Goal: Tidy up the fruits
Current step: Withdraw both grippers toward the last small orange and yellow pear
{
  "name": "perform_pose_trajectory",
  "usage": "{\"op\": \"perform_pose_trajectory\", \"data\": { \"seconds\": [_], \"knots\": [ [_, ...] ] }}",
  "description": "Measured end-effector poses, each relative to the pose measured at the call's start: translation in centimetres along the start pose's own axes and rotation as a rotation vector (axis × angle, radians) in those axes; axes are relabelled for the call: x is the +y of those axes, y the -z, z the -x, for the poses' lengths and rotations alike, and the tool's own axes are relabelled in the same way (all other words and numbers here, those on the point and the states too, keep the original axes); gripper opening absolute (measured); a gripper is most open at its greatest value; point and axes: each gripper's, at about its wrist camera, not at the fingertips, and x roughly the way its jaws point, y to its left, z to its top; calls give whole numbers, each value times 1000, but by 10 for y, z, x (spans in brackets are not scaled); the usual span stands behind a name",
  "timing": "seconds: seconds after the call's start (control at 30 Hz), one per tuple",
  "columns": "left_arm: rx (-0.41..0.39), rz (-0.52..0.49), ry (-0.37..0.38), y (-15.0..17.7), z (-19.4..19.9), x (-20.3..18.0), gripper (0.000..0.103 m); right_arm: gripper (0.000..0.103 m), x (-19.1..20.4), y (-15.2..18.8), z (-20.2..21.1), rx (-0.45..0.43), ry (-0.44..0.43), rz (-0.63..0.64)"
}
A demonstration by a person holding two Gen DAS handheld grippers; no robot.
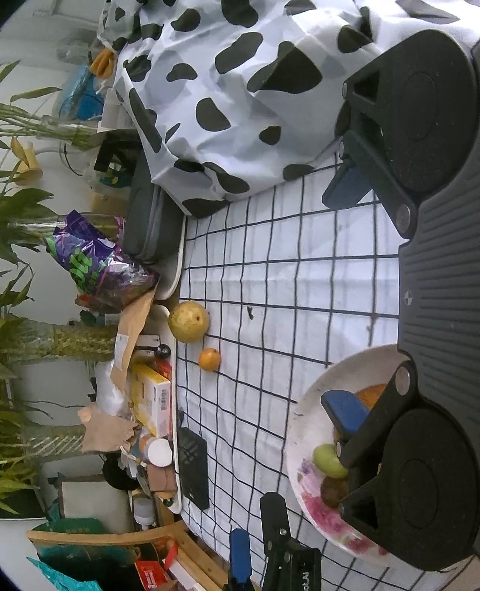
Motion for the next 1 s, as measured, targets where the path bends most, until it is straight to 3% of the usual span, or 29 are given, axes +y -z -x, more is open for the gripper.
{"op": "perform_pose_trajectory", "data": {
  "seconds": [0.33,0.7,1.0],
  "knots": [
    [8,0,31,-15,-34,7,80,103,-2,-22,-26,10,6,13],
    [7,-102,49,-28,-75,8,79,103,-5,-47,-65,36,24,43],
    [18,-127,118,-38,-114,17,79,103,-6,-63,-96,58,37,86]
  ]
}}
